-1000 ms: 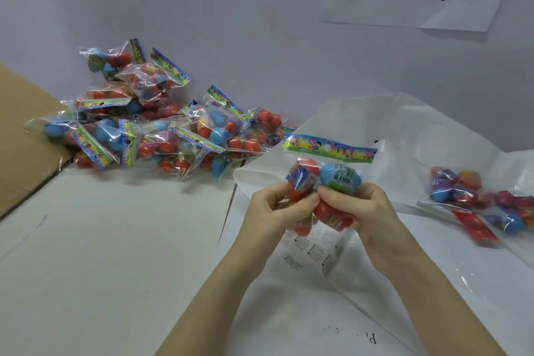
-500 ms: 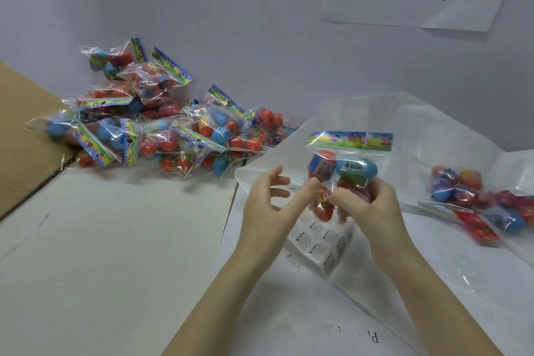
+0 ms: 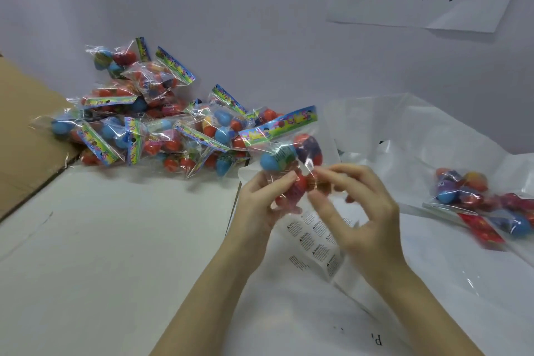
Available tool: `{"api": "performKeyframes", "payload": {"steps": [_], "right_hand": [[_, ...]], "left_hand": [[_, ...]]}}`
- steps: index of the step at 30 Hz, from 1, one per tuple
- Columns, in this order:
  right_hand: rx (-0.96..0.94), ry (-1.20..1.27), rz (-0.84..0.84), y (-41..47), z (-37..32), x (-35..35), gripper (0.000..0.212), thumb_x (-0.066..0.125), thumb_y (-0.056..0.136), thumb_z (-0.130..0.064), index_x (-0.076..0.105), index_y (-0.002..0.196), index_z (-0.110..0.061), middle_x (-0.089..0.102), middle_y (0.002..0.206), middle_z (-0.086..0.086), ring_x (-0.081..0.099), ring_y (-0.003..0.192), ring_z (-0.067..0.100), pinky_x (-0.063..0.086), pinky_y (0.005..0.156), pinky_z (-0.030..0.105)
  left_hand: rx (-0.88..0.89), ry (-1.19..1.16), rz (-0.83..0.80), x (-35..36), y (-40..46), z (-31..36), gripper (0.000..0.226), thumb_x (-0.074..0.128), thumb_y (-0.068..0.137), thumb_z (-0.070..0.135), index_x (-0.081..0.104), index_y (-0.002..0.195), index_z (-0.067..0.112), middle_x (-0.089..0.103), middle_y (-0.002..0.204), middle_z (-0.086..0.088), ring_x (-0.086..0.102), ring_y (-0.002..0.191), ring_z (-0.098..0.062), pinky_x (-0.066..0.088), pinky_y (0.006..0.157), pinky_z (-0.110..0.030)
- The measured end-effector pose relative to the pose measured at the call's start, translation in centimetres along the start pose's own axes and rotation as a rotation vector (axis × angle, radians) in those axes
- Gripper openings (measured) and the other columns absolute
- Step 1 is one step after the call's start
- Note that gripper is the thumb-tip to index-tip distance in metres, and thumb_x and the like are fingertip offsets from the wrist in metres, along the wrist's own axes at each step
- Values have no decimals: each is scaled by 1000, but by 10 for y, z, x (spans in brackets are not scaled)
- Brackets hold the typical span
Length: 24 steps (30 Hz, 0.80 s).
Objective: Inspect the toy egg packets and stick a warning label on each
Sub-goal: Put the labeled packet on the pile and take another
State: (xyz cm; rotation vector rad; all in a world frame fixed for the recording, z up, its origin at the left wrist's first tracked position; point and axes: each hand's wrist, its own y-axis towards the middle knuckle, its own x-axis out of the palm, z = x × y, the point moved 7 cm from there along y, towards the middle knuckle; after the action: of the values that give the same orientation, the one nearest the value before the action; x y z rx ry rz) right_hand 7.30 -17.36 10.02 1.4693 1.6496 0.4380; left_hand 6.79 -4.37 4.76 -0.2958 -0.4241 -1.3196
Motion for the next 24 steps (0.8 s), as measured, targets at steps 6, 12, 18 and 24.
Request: {"api": "performKeyframes", "payload": {"steps": [6,12,18,24], "right_hand": [[405,293,50,1,26,-4,25,64,67,-37,64,92,-35,67,91,-11,61,77,0,47,71,14],[441,422,75,0,28,-3,16,68,70,-11,70,79,-25,70,65,-13,62,61,0,48,62,11],[459,431,102,0,32,-6,21,70,72,0,69,69,-21,67,57,-10,60,55,0,48,59,11],[755,718,-226,-9,43,18,22,61,70,-27,76,76,-12,73,75,13,69,68,19,53,62,20]], "left_hand": [[-36,-74,-114,1,1,4,15,59,66,16,73,67,21,66,69,4,59,58,-6,49,54,-19],[7,55,-110,-2,2,5,37,64,68,17,61,104,7,66,88,-11,61,73,-20,49,65,-23],[-6,35,-54,-5,4,2,36,68,63,14,62,97,7,68,78,-5,63,66,-12,50,59,-19],[24,32,-59,-4,4,3,30,71,63,16,63,92,11,68,80,-3,61,76,-17,51,79,-31]]}}
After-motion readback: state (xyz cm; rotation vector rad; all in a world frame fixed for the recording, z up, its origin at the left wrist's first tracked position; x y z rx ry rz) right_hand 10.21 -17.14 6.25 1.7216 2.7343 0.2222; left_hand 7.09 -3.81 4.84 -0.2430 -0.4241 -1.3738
